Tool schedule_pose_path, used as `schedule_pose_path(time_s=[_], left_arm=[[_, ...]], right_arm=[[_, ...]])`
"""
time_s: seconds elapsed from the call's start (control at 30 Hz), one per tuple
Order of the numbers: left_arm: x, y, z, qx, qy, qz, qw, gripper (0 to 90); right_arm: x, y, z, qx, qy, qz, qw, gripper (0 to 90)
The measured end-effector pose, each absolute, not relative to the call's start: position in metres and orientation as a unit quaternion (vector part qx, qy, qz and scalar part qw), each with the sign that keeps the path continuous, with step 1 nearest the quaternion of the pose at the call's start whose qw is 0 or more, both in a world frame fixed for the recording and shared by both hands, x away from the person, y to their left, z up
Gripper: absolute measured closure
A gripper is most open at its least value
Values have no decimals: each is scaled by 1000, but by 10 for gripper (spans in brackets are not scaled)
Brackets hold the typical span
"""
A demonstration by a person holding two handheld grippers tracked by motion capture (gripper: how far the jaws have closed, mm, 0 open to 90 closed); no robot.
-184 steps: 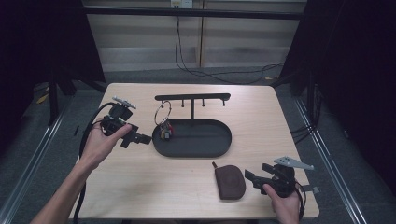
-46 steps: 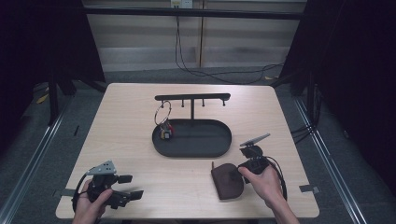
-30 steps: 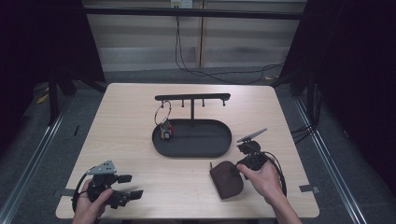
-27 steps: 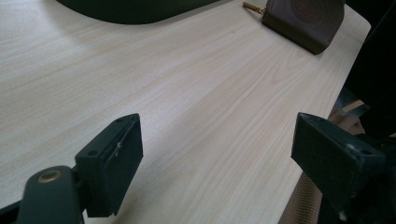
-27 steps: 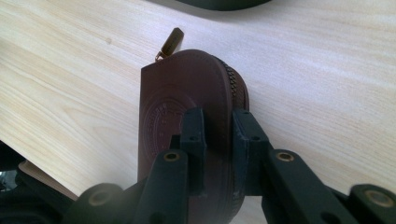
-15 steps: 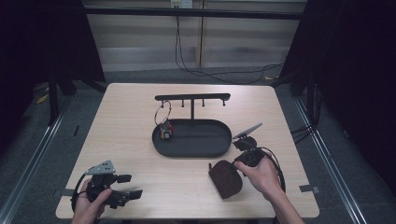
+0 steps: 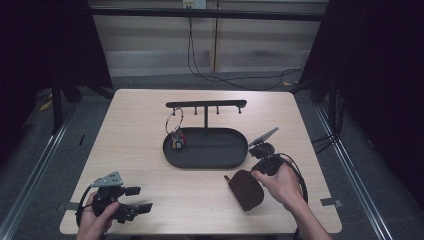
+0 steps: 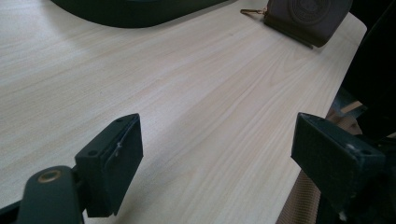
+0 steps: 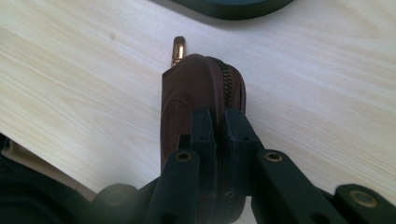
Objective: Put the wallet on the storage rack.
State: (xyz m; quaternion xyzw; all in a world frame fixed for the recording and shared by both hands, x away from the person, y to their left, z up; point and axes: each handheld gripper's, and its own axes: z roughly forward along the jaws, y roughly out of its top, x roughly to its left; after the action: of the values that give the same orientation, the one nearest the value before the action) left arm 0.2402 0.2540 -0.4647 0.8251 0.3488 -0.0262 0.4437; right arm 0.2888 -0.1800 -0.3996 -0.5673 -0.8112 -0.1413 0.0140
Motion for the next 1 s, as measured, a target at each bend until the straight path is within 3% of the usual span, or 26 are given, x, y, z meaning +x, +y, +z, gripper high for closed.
schedule_pose_path(time_s=[0.77,1.0], left_arm=[[240,255,-464,826,342,-27,448,165],[240,255,-463,825,341,-27,449,165]], right_arm=[[294,-181,-357,-560,-819,-123,-21,834],[299,-180,-359,-560,-819,-119,-19,834]])
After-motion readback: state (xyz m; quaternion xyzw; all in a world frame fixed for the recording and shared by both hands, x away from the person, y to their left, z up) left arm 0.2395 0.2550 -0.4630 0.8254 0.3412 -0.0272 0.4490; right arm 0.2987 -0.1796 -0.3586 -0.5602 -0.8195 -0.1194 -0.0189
